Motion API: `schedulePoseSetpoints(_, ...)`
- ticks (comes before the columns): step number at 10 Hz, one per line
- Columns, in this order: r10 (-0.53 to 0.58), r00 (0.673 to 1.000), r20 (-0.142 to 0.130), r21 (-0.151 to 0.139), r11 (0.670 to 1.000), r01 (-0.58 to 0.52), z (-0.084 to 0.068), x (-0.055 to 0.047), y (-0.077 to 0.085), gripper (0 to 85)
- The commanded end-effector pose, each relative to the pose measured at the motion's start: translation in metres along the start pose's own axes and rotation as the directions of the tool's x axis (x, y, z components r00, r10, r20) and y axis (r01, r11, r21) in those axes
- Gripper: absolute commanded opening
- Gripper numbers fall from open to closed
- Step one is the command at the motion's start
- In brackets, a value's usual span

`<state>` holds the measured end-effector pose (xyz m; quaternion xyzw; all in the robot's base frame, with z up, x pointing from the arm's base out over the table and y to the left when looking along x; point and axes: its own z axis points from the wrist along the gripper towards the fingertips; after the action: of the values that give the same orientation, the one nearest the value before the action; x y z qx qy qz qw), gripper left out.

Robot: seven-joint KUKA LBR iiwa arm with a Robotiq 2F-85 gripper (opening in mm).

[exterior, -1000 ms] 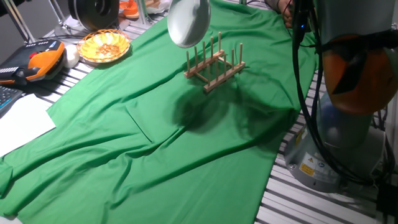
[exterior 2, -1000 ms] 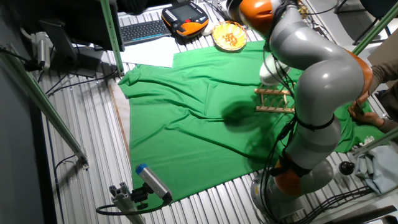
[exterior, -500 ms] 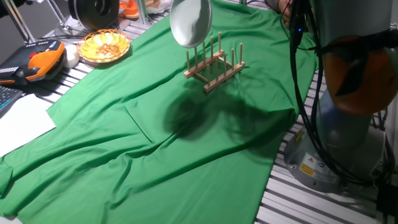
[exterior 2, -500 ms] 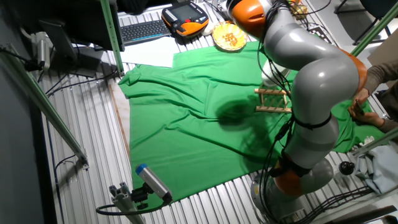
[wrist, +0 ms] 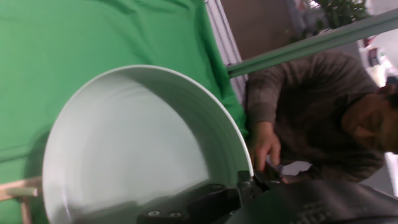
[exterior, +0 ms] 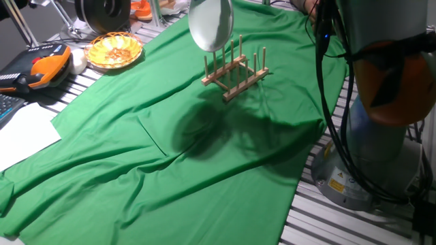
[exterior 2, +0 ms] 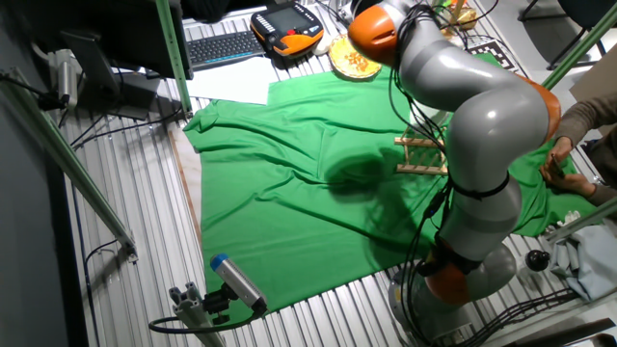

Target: Put the dish on the dish rack

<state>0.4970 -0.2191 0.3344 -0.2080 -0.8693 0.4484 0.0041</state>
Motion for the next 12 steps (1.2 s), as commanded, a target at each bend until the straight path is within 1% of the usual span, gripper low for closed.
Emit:
schedulePoseSetpoints(1, 0.001, 1.000, 0.008, 0.015, 1.000, -0.002, 0.0000, 0.0000, -0.0001, 0.0)
schedulePoseSetpoints(4, 0.004, 1.000, -0.010, 0.019, 1.000, -0.004, 0.0000, 0.0000, -0.0001, 0.0)
schedulePoseSetpoints(7, 0.004, 1.000, -0.015, 0.019, 1.000, -0.004, 0.0000, 0.0000, -0.0001, 0.0)
schedulePoseSetpoints(8, -0.001, 1.000, -0.022, 0.006, 1.000, 0.001, 0.0000, 0.0000, -0.0001, 0.0)
schedulePoseSetpoints(9, -0.010, 0.999, -0.038, -0.024, 1.000, 0.009, 0.0000, 0.0000, -0.0001, 0.0)
schedulePoseSetpoints(10, -0.022, 0.999, -0.047, -0.030, 0.999, 0.020, 0.0000, 0.0000, -0.0001, 0.0)
schedulePoseSetpoints(11, -0.034, 0.998, -0.053, -0.027, 0.999, 0.032, 0.0000, 0.0000, -0.0001, 0.0)
schedulePoseSetpoints(12, -0.059, 0.996, -0.072, -0.037, 0.998, 0.057, 0.0000, 0.0000, -0.0001, 0.0)
